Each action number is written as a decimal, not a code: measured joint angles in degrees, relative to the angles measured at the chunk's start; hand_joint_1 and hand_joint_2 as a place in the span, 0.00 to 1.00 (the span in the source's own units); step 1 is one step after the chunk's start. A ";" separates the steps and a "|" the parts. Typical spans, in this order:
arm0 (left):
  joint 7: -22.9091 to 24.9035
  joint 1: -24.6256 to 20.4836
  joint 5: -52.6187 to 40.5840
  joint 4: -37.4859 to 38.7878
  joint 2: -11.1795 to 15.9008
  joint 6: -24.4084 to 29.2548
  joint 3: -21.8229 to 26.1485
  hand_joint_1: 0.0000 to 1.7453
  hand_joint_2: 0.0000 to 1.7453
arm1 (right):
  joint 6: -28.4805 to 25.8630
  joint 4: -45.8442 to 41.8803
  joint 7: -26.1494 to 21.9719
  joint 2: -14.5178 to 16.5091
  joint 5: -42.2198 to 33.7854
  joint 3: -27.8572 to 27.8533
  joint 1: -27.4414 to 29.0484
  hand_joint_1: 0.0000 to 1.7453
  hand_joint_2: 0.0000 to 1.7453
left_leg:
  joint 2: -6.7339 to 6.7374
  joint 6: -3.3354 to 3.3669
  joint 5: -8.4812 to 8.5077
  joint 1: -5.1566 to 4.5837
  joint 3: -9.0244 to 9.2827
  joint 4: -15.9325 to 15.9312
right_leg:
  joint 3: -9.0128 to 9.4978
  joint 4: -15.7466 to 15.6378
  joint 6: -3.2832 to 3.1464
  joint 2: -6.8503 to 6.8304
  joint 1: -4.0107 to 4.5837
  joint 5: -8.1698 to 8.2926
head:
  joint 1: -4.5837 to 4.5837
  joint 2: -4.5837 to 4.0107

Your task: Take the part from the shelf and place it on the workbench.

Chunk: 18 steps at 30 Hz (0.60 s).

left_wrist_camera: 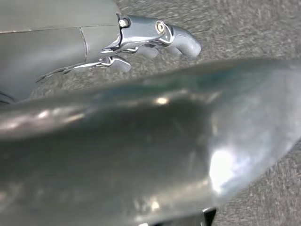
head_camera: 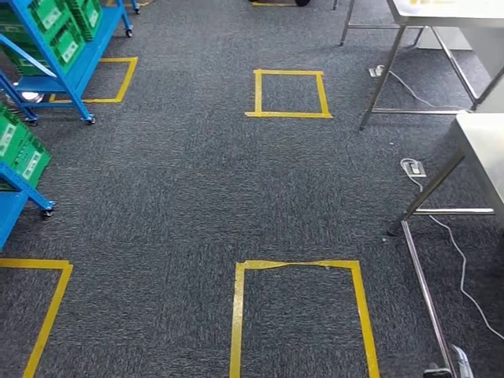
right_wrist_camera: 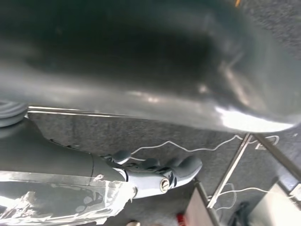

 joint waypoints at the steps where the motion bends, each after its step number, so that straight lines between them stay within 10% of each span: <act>1: -0.01 -0.02 -0.02 -0.05 0.02 0.00 0.04 0.00 0.00 | 0.01 0.21 0.01 0.29 0.01 -0.19 0.05 0.00 0.00 | 0.70 -0.14 -1.59 0.02 -1.80 3.82 | 0.00 -0.10 -0.01 -0.93 -0.08 -0.01 | -0.10 0.00; 4: -0.01 0.03 -0.05 -0.10 0.04 0.00 0.24 0.00 0.00 | 0.25 0.76 0.08 0.94 0.08 -0.52 -0.28 0.00 0.00 | 1.40 -1.29 -1.06 0.30 -3.61 7.79 | 0.13 0.22 0.49 -3.55 -0.68 -0.42 | -0.12 0.00; 7: -0.02 0.00 0.19 -0.26 0.00 0.06 0.26 0.00 0.00 | 5.80 2.19 0.11 2.39 1.89 -2.55 -1.44 0.00 0.00 | 4.81 -3.08 4.20 0.78 1.59 -2.52 | 0.34 1.11 1.74 -5.34 -1.26 -1.31 | -0.44 0.00; 9: -0.03 -0.01 0.89 -0.43 -0.09 0.27 0.24 0.00 0.00 | 13.23 5.29 -1.02 4.90 5.17 -7.47 -3.54 0.00 0.00 | 6.68 -2.60 4.74 0.78 3.24 -6.06 | 0.33 1.87 2.60 -6.18 -0.89 -1.85 | -0.72 0.01; 13: 1.19 1.20 3.35 -1.16 -0.31 1.08 -0.40 0.00 0.00 | 23.09 12.98 -3.49 11.34 14.97 -20.95 -9.40 0.00 0.00 | 4.36 -0.02 4.40 0.75 2.86 -6.04 | -0.02 3.87 3.16 -5.94 -1.04 -3.64 | -0.45 0.02; 18: 5.23 3.50 7.90 -3.77 -0.69 3.52 -4.94 0.00 0.00 | 24.73 21.66 -3.72 17.07 24.63 -35.57 -15.28 0.00 0.00 | 0.51 1.25 4.49 0.37 2.85 -6.11 | -8.48 20.55 3.36 -1.59 -1.25 -10.41 | -0.05 0.01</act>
